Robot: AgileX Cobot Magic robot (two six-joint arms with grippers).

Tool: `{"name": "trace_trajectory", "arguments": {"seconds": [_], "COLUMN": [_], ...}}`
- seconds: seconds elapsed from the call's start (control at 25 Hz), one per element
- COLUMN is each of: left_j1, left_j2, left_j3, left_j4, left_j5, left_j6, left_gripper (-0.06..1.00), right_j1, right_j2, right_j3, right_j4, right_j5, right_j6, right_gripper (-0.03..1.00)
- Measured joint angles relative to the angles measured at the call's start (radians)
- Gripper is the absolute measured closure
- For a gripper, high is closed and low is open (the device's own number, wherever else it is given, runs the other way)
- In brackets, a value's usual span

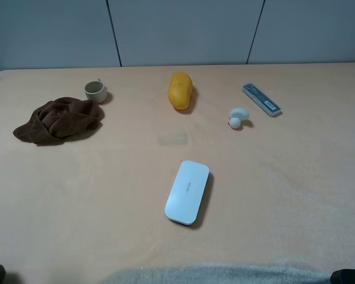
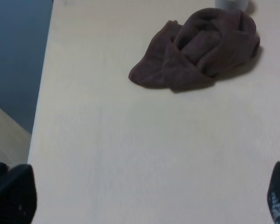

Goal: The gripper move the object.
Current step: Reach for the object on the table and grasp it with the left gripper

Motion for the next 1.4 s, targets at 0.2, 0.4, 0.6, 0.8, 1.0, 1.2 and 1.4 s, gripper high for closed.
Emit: {"name": "trace_trajectory", "arguments": {"seconds": [0.2, 0.4, 0.6, 0.8, 1.0, 1.2, 1.4], "left_j1": [0.000, 0.000, 0.000, 0.000, 0.000, 0.000, 0.000], "left_j2": [0.000, 0.000, 0.000, 0.005, 0.107, 0.237, 0.391], "left_j3": [0.000, 0.000, 0.000, -0.021, -0.049, -0.076, -0.123], "left_j4": [0.000, 0.001, 0.000, 0.000, -0.003, -0.029, -0.060], "left_j5": [0.000, 0.000, 0.000, -0.011, -0.016, -0.046, -0.055], "left_j6": [0.000, 0.000, -0.002, -0.002, -0.002, -0.002, 0.006], "left_gripper": [-0.05, -0.05, -0.05, -0.05, -0.05, -0.05, -0.05], "right_j1": [0.000, 0.000, 0.000, 0.000, 0.000, 0.000, 0.000], "right_j2": [0.000, 0.000, 0.000, 0.000, 0.000, 0.000, 0.000], "right_j3": [0.000, 0.000, 0.000, 0.000, 0.000, 0.000, 0.000], "right_j4": [0.000, 0.000, 0.000, 0.000, 0.000, 0.000, 0.000], "right_j5": [0.000, 0.000, 0.000, 0.000, 0.000, 0.000, 0.000], "right_j6": [0.000, 0.000, 0.000, 0.000, 0.000, 0.000, 0.000], "right_gripper": [0.28, 0.28, 0.28, 0.28, 0.28, 0.28, 0.28]}}
